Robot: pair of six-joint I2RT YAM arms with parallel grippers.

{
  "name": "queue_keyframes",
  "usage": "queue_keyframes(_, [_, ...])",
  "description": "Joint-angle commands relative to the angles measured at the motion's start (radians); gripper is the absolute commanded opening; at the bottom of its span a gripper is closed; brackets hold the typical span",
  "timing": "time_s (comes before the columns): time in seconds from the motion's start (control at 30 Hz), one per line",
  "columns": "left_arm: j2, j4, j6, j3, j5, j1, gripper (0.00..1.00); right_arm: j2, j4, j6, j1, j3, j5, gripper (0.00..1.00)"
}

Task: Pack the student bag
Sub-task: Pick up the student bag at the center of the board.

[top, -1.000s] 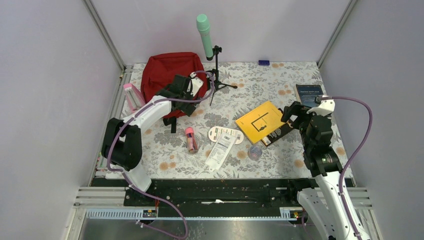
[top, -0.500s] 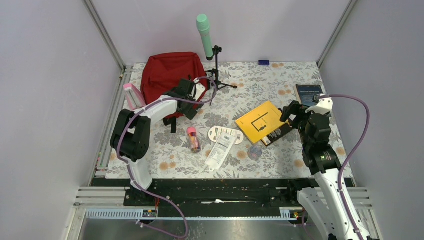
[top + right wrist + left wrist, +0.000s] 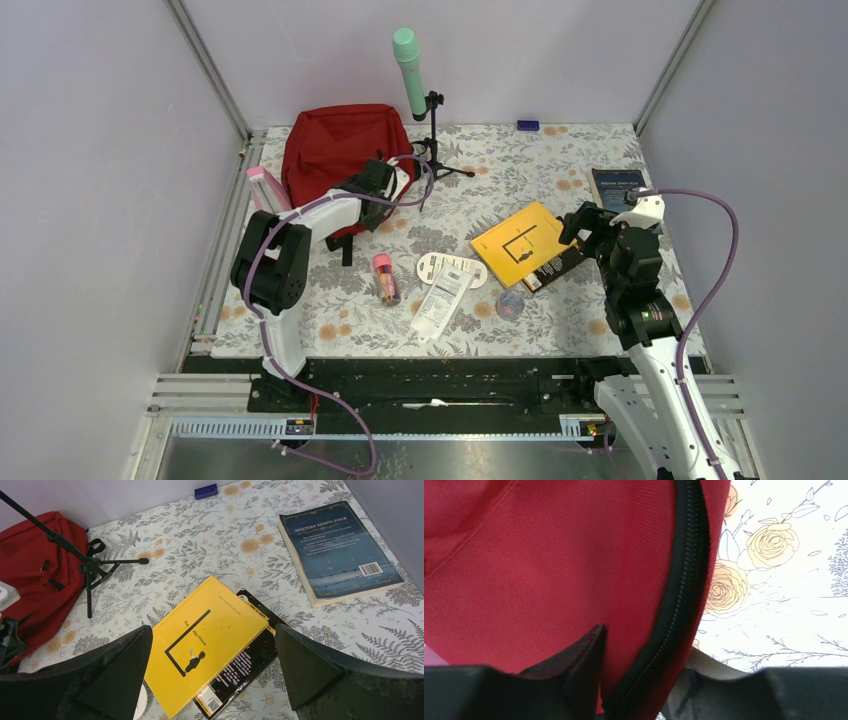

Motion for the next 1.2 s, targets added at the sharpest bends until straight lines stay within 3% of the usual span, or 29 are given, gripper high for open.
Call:
queue_keyframes(0.0, [-0.002, 0.044, 0.003, 0.013, -0.065, 0.002, 0.29, -0.005, 0.021, -0.006, -0.003, 0.02, 0.007, 0.98])
queue_keyframes(0.07, [-0.025, 0.051, 0.002, 0.011, -0.084, 0.0, 0.11, -0.008, 0.02, -0.004, -0.003, 0.018, 0.005, 0.98])
queue_keyframes(0.13, [-0.066, 0.078, 0.006, -0.006, -0.095, -0.002, 0.0, -0.01, 0.021, -0.002, -0.003, 0.018, 0.005, 0.98])
queue_keyframes(0.3, [-0.159, 0.142, 0.03, -0.059, -0.093, -0.009, 0.0, -0.005, 0.02, 0.003, -0.003, 0.017, 0.013, 0.98])
queue_keyframes(0.67, [-0.279, 0.046, -0.021, -0.023, -0.057, -0.048, 0.0, -0.001, 0.02, 0.008, -0.003, 0.015, 0.01, 0.98])
queue_keyframes(1.0, [-0.435, -0.012, -0.038, -0.071, -0.004, -0.078, 0.0, 0.004, 0.019, 0.009, -0.003, 0.015, -0.002, 0.98])
queue_keyframes(1.03, [-0.454, -0.017, -0.045, -0.077, 0.004, -0.084, 0.0, 0.003, 0.019, 0.009, -0.003, 0.074, -0.002, 0.98])
queue_keyframes(1.07, [-0.473, -0.021, -0.051, -0.086, 0.011, -0.089, 0.0, 0.002, 0.021, 0.009, -0.003, 0.021, -0.003, 0.98])
queue_keyframes(1.1, [-0.493, -0.024, 0.009, -0.096, 0.015, -0.097, 0.0, 0.003, 0.02, 0.007, -0.003, 0.016, -0.004, 0.98])
queue_keyframes(1.17, [-0.53, -0.033, -0.056, -0.116, 0.017, -0.117, 0.0, 0.004, 0.02, 0.007, -0.003, 0.016, -0.008, 0.98])
